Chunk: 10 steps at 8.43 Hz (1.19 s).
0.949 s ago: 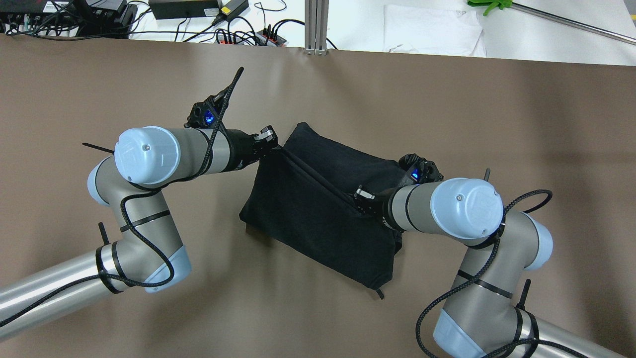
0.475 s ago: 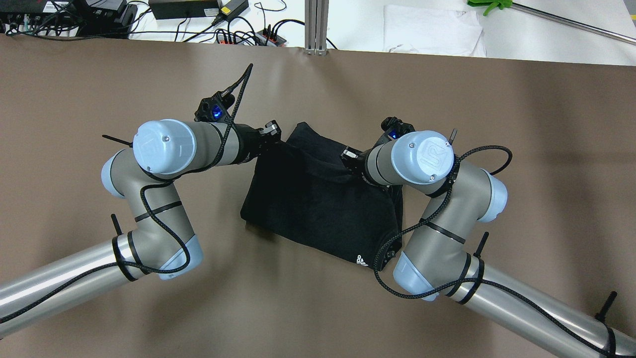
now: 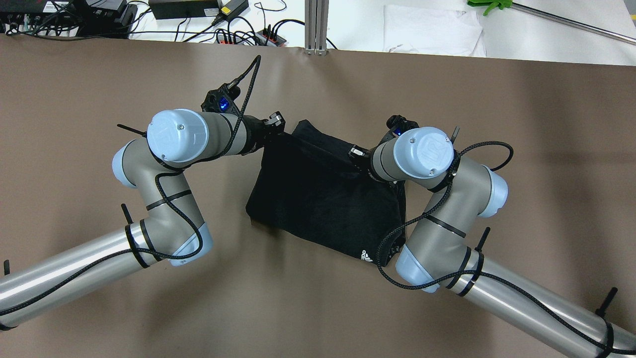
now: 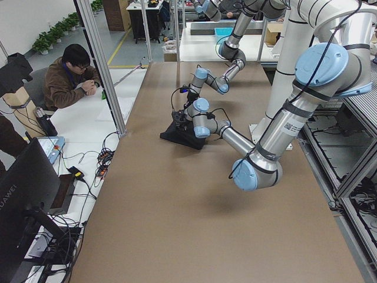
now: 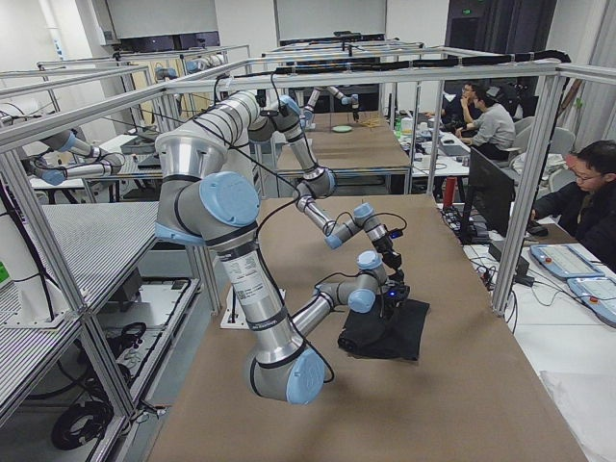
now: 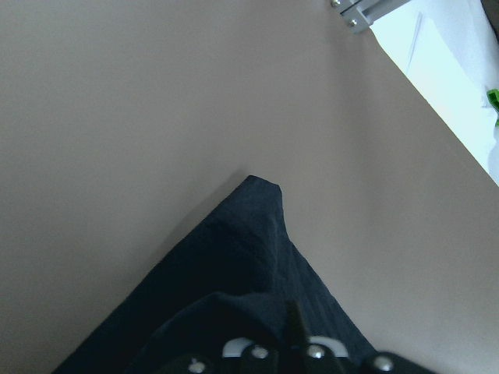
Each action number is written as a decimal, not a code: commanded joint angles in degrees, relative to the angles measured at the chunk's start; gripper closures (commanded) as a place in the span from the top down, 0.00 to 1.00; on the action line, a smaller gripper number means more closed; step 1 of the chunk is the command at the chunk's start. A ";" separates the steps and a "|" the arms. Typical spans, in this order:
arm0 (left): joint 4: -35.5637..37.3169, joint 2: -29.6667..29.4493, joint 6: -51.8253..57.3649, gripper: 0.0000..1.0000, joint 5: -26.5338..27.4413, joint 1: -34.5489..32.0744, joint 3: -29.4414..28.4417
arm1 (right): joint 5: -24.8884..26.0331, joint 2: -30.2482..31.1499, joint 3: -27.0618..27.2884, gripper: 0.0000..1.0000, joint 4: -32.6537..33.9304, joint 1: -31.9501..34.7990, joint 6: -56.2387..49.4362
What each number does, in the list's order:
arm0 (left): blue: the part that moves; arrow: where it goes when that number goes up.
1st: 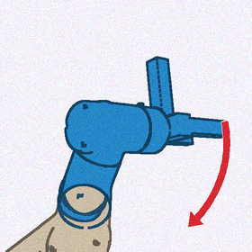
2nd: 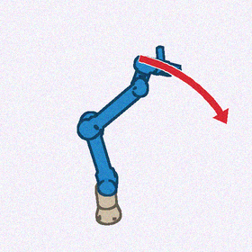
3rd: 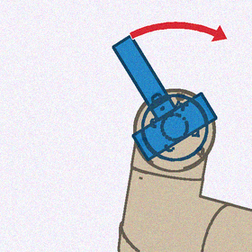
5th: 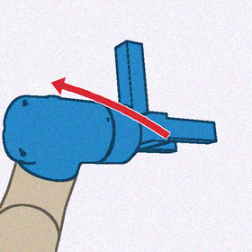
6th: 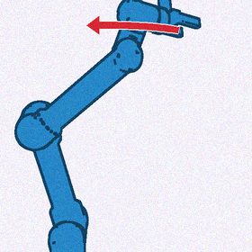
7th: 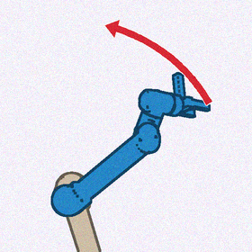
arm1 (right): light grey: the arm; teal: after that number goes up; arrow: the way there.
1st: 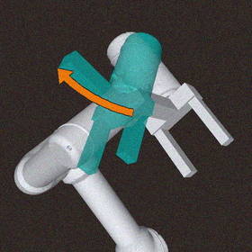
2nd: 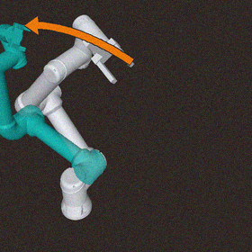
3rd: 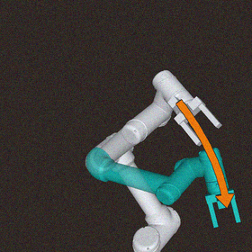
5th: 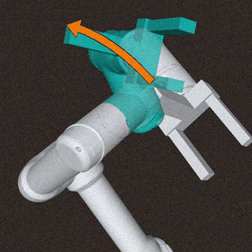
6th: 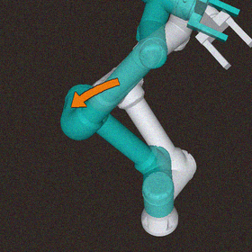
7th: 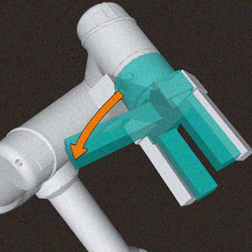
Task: Fold clothes
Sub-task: 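Fold the lifted near half over onto the far half with both grippers, then lower the folded edge onto the shirt and open both grippers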
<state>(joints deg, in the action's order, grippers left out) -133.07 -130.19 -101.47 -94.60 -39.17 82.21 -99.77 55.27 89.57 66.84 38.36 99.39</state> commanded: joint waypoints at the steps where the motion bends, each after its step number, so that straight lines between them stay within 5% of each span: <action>1: 0.00 -0.24 -0.13 0.00 -0.06 -1.44 -1.52 | -0.59 0.80 -0.54 0.00 -0.21 0.31 0.19; 3: 0.17 -2.25 -1.09 0.00 0.12 -1.44 -2.05 | -4.00 1.07 -0.19 0.00 -0.21 1.19 0.28; 10: -0.09 -4.11 -1.19 0.00 0.21 -1.00 -5.92 | -4.11 5.55 2.54 0.00 -0.30 1.63 0.46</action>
<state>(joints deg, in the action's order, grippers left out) -133.06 -134.11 -102.66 -94.39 -40.31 76.40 -103.89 60.93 92.04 66.52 39.57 99.77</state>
